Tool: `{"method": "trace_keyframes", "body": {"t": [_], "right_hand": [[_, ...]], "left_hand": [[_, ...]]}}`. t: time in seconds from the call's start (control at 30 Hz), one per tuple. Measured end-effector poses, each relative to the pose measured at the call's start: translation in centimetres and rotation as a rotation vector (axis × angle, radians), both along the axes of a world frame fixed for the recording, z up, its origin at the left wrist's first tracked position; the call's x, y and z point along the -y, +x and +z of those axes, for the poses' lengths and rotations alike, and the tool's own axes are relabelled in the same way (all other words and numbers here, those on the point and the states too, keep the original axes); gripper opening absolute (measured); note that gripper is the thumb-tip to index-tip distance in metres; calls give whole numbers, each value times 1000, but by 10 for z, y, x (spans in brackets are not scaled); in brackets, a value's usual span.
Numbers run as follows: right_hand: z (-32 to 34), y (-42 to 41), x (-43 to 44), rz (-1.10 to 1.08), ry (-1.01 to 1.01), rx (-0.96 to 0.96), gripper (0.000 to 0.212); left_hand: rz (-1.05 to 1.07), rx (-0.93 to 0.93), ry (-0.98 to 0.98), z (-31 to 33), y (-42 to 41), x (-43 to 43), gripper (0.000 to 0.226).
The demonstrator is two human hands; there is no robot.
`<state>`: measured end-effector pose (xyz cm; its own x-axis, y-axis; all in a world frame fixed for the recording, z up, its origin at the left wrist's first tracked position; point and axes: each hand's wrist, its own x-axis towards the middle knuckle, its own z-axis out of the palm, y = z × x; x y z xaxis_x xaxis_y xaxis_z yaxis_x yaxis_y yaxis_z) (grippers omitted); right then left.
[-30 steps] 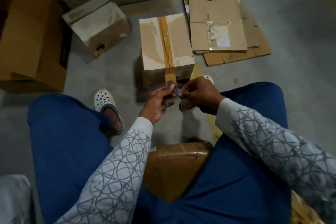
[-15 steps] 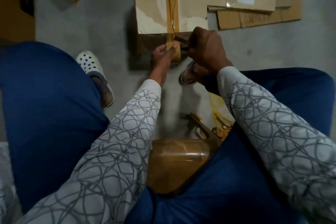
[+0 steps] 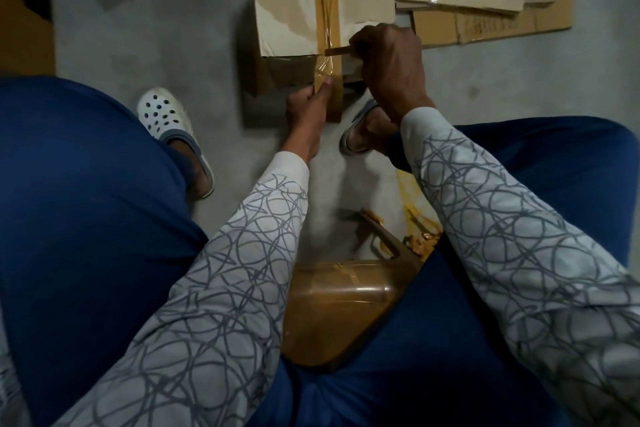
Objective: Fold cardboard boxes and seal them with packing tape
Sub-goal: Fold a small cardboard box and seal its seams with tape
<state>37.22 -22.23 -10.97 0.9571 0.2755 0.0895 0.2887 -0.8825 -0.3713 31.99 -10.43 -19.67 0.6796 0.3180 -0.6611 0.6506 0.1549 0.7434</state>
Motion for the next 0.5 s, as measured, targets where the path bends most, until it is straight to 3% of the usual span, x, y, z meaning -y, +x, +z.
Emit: {"method": "trace_keyframes", "body": {"t": [0.5], "right_hand": [[-24,-3,-5,78,-236,-173,16]], "left_hand": [[42,-109,-124,0,-2,1,20]]}}
